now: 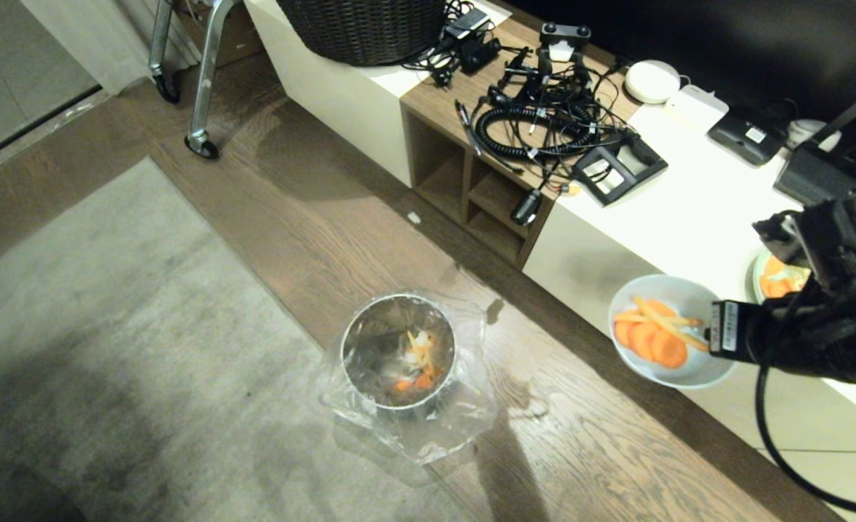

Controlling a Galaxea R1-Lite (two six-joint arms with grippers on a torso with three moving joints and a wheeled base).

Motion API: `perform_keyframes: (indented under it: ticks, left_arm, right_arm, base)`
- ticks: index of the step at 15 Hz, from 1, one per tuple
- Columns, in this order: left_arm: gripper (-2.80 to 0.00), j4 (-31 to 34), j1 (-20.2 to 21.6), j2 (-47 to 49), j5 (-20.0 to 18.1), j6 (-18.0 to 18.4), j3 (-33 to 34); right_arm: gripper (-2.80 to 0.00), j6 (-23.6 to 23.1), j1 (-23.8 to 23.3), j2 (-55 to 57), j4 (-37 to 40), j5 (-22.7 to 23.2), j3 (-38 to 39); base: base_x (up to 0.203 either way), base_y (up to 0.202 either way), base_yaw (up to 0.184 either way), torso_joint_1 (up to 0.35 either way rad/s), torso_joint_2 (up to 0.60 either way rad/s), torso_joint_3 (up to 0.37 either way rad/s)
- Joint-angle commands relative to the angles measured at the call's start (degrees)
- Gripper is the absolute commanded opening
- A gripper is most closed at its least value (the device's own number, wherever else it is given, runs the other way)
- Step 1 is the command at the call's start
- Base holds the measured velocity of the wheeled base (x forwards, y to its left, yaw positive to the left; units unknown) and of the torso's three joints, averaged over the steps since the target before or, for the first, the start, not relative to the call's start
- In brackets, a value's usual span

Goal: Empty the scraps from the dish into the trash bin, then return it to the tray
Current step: Move the bowl over the trash can

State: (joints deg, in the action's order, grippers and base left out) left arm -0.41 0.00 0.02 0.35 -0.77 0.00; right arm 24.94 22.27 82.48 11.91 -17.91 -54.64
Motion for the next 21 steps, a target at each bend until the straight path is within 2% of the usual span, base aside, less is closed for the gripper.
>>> perform_keyframes:
  ticks: [1,2,5,7,12,15,17,18,21]
  left_arm:
    - [-2.80,-0.02,0.00,-0.02,0.00,-0.02,0.00]
    - [-2.80,-0.02,0.00,-0.02,0.00,-0.02,0.00]
    - [-2.80,-0.02,0.00,-0.02,0.09,-0.02,0.00]
    - [-2.80,-0.02,0.00,-0.02,0.09,-0.02,0.00]
    - [-2.80,-0.02,0.00,-0.02,0.09,-0.02,0.00]
    - [-2.80,-0.02,0.00,-0.02,0.09,-0.02,0.00]
    - [-2.80,-0.02,0.00,-0.02,0.09,-0.02,0.00]
    - [-2.80,-0.02,0.00,-0.02,0.09,-0.02,0.00]
    - [-2.80,-0.02,0.00,-0.02,0.09,-0.02,0.00]
  right_arm:
    - [-2.80,0.05,3.41,8.86,-1.46,-0.19,-6.80]
    - [-2.80,0.03,4.91,10.67,-1.79,-1.09,-8.22]
    - [-2.80,0.43,9.81,17.56,-3.30,-7.68,-11.54]
    - [-2.80,0.27,13.46,20.13,-8.45,-9.37,-12.20]
    - [-2.80,-0.23,19.87,25.82,-11.85,-13.31,-16.85]
    - [-2.80,-3.12,23.22,27.54,-14.34,-14.79,-17.66]
    - [-2.80,-7.14,24.17,28.43,-18.02,-15.32,-16.85]
    - [-2.80,-10.59,24.43,28.82,-20.73,-15.61,-16.24]
    - [-2.80,-25.12,24.64,30.37,-33.08,-15.66,-13.54]
  base:
    - [0.000,0.000,0.000,0.000,0.00,0.000]
    - [0.000,0.000,0.000,0.000,0.00,0.000]
    - [0.000,0.000,0.000,0.000,0.00,0.000]
    - [0.000,0.000,0.000,0.000,0.00,0.000]
    - [0.000,0.000,0.000,0.000,0.00,0.000]
    - [0.000,0.000,0.000,0.000,0.00,0.000]
    - [0.000,0.000,0.000,0.000,0.00,0.000]
    - [0.000,0.000,0.000,0.000,0.00,0.000]
    - [0.000,0.000,0.000,0.000,0.00,0.000]
